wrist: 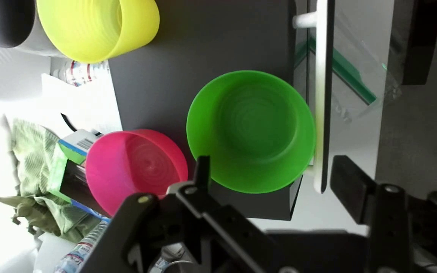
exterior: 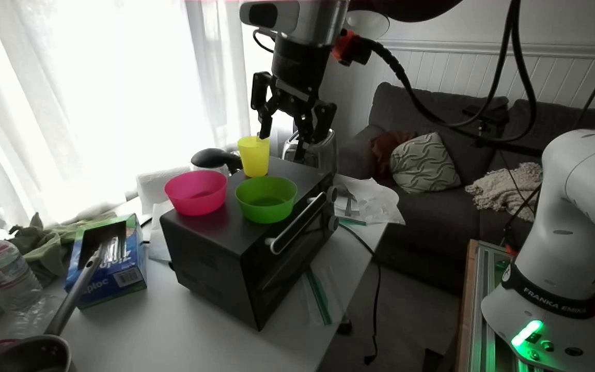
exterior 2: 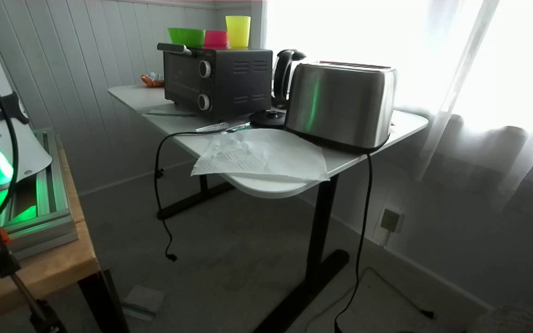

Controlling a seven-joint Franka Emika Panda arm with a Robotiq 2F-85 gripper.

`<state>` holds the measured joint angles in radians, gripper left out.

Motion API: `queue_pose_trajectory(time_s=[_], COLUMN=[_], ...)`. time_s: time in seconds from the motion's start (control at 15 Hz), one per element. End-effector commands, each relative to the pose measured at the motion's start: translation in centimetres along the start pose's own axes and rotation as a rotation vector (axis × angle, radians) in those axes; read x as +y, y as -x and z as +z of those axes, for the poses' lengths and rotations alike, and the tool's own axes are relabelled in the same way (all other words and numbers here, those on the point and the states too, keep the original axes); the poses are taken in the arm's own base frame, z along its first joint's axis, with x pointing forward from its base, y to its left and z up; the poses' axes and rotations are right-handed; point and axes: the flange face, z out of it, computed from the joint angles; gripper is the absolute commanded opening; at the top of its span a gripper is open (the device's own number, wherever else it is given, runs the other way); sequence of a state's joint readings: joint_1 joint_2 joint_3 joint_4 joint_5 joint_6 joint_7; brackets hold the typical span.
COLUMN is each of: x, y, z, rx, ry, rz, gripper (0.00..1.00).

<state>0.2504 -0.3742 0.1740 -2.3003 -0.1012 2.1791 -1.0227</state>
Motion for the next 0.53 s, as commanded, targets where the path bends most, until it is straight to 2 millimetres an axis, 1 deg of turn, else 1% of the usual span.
queue_pose_trajectory(time_s=[0.0, 0.07, 0.33, 0.47], x=[0.6, 1.0, 2.3, 3.5], y=[-0.2, -0.2, -0.8, -0.6], z=[0.6, 1.1, 3.0, 3.6], rx=[-0.057, -0.071, -0.122, -0.128], ry=[0.014, 0.011, -0.015, -0.019], rz=[-0.038, -0.054, -0.127, -0.134], gripper=[0.96, 1.0, 1.0, 1.0])
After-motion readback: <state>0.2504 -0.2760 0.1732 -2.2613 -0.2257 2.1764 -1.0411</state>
